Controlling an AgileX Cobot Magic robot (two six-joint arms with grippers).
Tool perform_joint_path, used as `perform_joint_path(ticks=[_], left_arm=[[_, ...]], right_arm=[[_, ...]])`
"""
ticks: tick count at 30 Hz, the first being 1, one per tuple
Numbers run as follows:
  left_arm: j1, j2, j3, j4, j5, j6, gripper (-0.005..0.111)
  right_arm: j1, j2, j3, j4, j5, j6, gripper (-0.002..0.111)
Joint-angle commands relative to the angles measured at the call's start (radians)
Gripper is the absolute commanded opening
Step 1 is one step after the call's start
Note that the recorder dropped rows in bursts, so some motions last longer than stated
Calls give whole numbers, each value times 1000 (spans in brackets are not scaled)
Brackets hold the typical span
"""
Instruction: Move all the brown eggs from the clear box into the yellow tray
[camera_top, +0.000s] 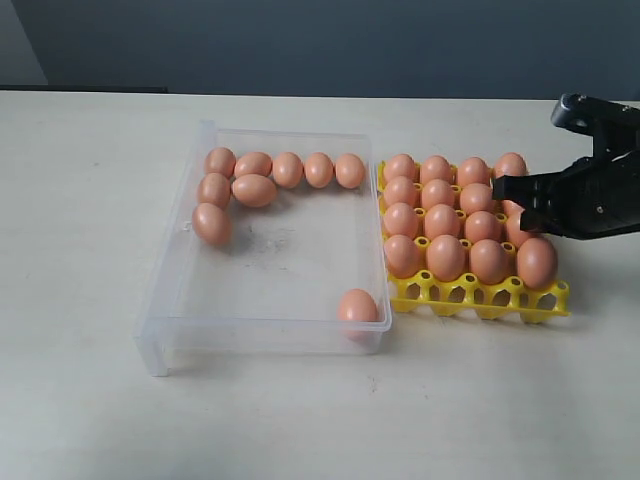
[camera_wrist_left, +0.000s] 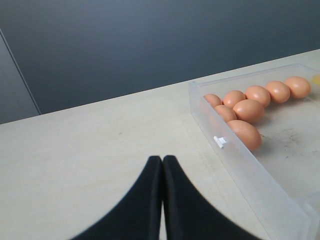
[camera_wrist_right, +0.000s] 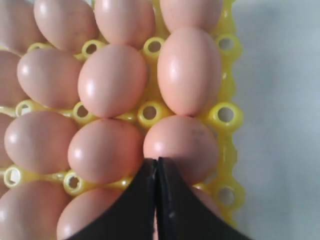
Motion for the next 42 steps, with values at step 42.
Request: perform_joint_path(ticks=[42], left_arm=[[0,0,-1,0,-15,-3,0]], right_arm=[[3,-116,58,-268,209,214,-1]])
